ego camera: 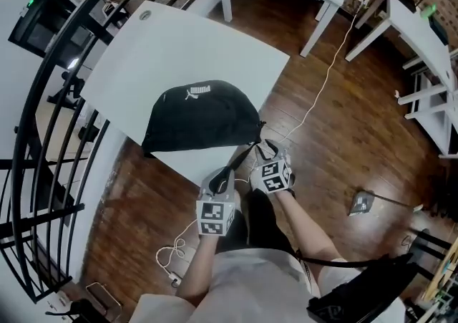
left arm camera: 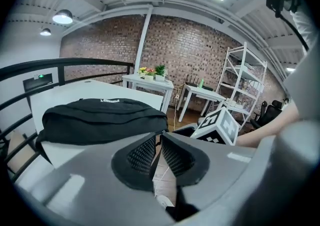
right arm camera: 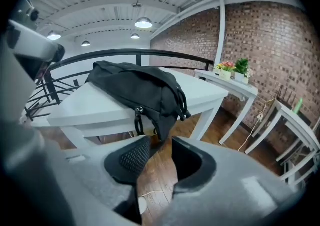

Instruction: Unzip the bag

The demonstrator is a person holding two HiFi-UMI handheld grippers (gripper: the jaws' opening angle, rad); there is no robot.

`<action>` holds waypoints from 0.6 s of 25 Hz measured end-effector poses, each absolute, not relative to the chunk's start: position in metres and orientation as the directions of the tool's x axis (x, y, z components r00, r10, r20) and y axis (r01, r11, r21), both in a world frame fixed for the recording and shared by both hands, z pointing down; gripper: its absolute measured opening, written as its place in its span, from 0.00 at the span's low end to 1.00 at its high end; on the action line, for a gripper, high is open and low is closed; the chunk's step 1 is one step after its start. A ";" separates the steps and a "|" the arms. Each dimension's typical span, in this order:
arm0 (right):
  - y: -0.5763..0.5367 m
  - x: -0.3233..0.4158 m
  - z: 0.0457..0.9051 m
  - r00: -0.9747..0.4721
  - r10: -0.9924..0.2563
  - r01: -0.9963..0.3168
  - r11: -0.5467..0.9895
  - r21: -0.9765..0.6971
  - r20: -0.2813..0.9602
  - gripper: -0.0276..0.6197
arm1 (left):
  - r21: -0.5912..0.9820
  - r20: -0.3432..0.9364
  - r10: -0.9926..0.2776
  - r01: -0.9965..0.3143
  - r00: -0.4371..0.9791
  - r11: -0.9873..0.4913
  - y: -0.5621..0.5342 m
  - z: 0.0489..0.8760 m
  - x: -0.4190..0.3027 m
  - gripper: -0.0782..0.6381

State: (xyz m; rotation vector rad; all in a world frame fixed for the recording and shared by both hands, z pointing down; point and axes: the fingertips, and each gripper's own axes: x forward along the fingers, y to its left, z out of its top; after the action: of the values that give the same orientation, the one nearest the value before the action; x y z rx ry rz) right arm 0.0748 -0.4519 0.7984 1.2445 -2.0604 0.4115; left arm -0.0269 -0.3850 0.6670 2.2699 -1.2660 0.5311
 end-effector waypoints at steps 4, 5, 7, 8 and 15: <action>-0.470 0.068 0.805 -0.341 -0.654 -0.848 0.524 0.079 0.676 0.22 | 0.224 0.591 -0.635 -0.857 0.498 -0.464 -0.380 0.686 -0.024 0.22; -0.470 0.065 0.805 -0.359 -0.641 -0.838 0.542 0.069 0.678 0.21 | 0.223 0.598 -0.628 -0.856 0.498 -0.466 -0.379 0.690 -0.024 0.22; -0.466 0.061 0.801 -0.395 -0.613 -0.823 0.568 0.033 0.684 0.13 | 0.216 0.605 -0.623 -0.855 0.496 -0.471 -0.382 0.696 -0.023 0.23; -0.464 0.061 0.795 -0.412 -0.602 -0.821 0.571 0.008 0.684 0.12 | 0.210 0.606 -0.623 -0.855 0.495 -0.474 -0.385 0.699 -0.022 0.23; -0.447 0.056 0.731 -0.490 -0.535 -0.791 0.605 -0.093 0.689 0.10 | 0.210 0.593 -0.618 -0.840 0.517 -0.501 -0.412 0.703 0.005 0.25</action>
State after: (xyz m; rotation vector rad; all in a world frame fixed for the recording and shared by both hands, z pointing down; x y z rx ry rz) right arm 0.0555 -0.4468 0.7308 1.0412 -2.2101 0.5364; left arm 0.0046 -0.4121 0.7034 2.2826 -1.1904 0.6210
